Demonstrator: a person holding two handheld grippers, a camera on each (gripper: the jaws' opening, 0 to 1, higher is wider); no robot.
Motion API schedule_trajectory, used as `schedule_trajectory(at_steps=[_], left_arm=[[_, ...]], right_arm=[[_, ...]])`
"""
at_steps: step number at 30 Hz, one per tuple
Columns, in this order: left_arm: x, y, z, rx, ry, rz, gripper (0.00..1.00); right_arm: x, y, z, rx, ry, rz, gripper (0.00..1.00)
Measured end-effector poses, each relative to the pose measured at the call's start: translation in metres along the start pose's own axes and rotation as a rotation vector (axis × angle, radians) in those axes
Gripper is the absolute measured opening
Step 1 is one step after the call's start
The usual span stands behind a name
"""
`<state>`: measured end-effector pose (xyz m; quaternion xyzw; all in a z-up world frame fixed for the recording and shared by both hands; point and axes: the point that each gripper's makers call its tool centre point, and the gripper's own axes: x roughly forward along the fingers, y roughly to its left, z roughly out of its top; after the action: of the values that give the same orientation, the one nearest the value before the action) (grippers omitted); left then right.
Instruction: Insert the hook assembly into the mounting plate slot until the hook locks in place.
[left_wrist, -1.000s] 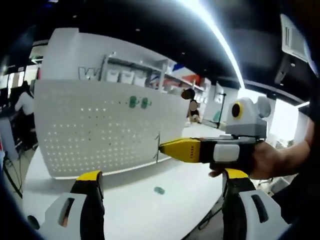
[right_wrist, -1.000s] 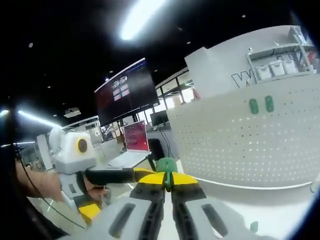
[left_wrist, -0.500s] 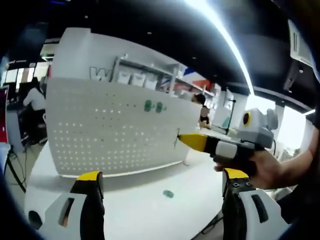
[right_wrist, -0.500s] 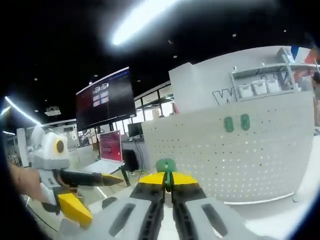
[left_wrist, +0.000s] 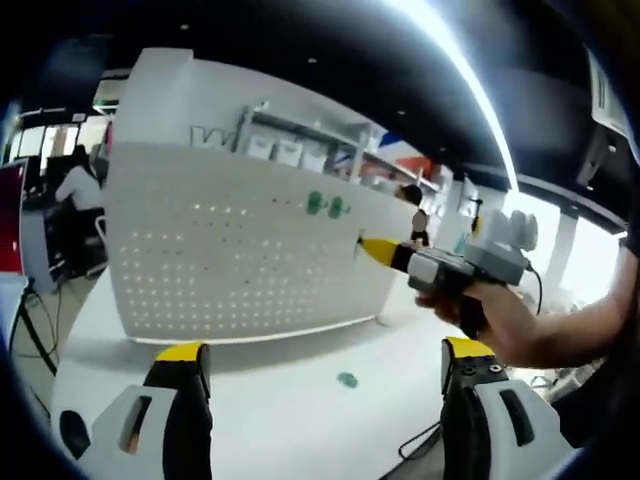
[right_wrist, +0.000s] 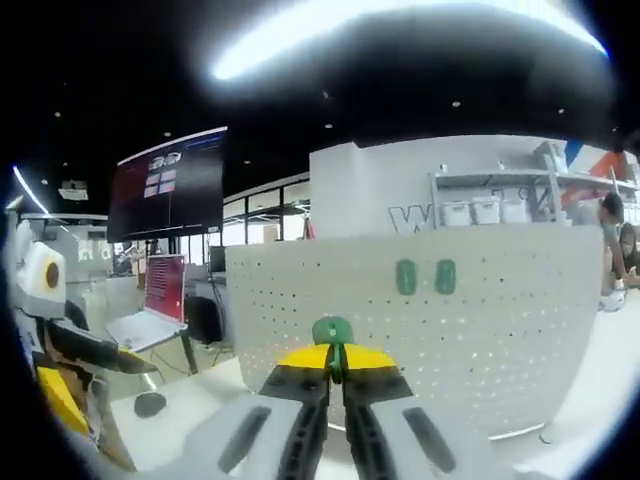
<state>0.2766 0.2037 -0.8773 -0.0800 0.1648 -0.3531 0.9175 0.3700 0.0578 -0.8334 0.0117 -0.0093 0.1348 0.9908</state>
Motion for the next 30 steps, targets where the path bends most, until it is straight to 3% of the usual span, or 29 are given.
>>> schedule_trajectory(at_steps=[17, 30], left_arm=[[0.010, 0.012, 0.000, -0.030, 0.010, -0.009, 0.96], [0.016, 0.016, -0.004, -0.030, 0.040, -0.025, 0.95]], right_arm=[[0.040, -0.082, 0.009, 0.040, -0.029, -0.171, 0.01], [0.056, -0.117, 0.017, 0.043, -0.053, -0.238, 0.01]])
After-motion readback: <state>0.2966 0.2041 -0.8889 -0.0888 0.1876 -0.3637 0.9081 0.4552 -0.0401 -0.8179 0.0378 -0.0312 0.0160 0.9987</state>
